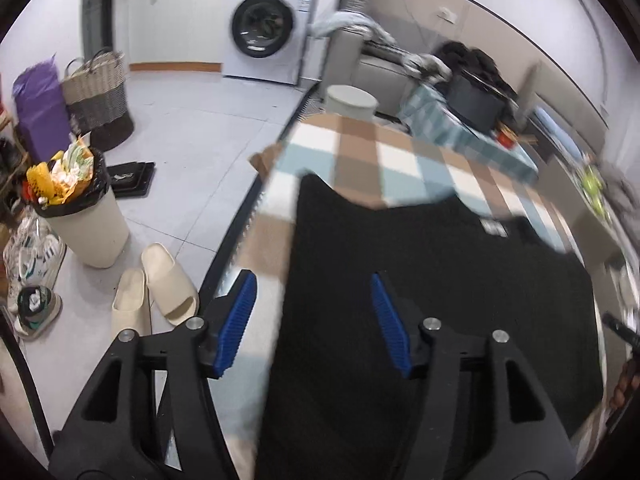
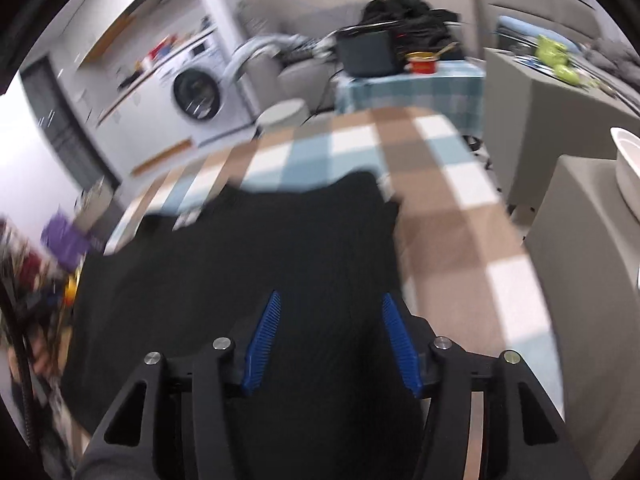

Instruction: Fold small clothes

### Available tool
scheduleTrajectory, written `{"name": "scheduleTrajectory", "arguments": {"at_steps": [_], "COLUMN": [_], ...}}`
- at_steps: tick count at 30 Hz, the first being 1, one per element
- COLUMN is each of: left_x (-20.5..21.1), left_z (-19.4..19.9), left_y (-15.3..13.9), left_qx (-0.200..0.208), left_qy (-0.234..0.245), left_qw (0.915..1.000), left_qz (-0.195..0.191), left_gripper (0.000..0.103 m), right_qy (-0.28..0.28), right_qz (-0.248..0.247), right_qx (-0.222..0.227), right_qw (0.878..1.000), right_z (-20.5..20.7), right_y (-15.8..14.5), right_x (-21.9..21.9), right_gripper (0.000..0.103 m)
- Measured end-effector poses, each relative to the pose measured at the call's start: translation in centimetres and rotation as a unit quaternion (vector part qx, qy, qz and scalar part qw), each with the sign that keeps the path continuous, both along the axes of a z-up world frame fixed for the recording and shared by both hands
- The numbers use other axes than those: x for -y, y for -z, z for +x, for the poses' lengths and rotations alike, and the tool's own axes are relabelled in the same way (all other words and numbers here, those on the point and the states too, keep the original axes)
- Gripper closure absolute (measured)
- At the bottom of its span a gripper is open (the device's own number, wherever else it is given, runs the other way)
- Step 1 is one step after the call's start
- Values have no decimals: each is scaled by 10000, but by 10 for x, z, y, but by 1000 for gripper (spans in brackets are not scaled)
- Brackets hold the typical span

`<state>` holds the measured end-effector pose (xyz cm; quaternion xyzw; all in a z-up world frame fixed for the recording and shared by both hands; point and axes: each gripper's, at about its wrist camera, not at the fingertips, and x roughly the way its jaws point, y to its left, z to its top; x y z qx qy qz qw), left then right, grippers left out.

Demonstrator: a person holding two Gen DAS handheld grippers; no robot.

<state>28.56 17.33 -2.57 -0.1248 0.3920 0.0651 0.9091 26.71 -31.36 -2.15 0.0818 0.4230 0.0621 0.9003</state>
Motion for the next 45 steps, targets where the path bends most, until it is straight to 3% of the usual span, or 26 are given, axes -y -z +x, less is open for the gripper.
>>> {"name": "scheduleTrajectory", "arguments": {"at_steps": [3,7,11,14,17,24,28,35,38,45], "left_x": [38,95,144,164,159,155,145,134,140,135], "left_z": [-31,-59,-63,-61,-65,-86,-99,-120,-138,-139], "left_y": [1,7,25,44,48,48,47,45,47,45], "left_qx": [-21,-75,-268,-568,-564,-527,-526,-615,-608,-651], "left_qy": [311,935,1452,1576,1608,1689,1634,1747,1767,1854], "left_qw": [9993,9948,9868,9809,9828,9820,9837,9808,9781,9766], "left_qz": [196,394,664,985,717,660,538,613,912,881], "left_gripper": [35,23,22,22,22,22,22,22,21,22], "right_qy": [-322,-696,-995,-984,-939,-916,-961,-889,-866,-877], "right_qz": [-113,-237,-300,-779,-959,-955,-1268,-1184,-1195,-1094], "right_qx": [-99,-190,-151,-213,-266,-380,-378,-394,-417,-368], "right_qw": [9994,9971,9945,9919,9906,9905,9865,9882,9882,9894], "right_z": [-29,-55,-71,-73,-76,-94,-111,-131,-142,-156], "right_y": [7,15,26,39,46,47,50,48,47,42], "right_x": [-30,-71,-102,-117,-116,-114,-119,-121,-125,-122], "right_gripper": [38,34,24,24,24,24,24,24,24,24]}}
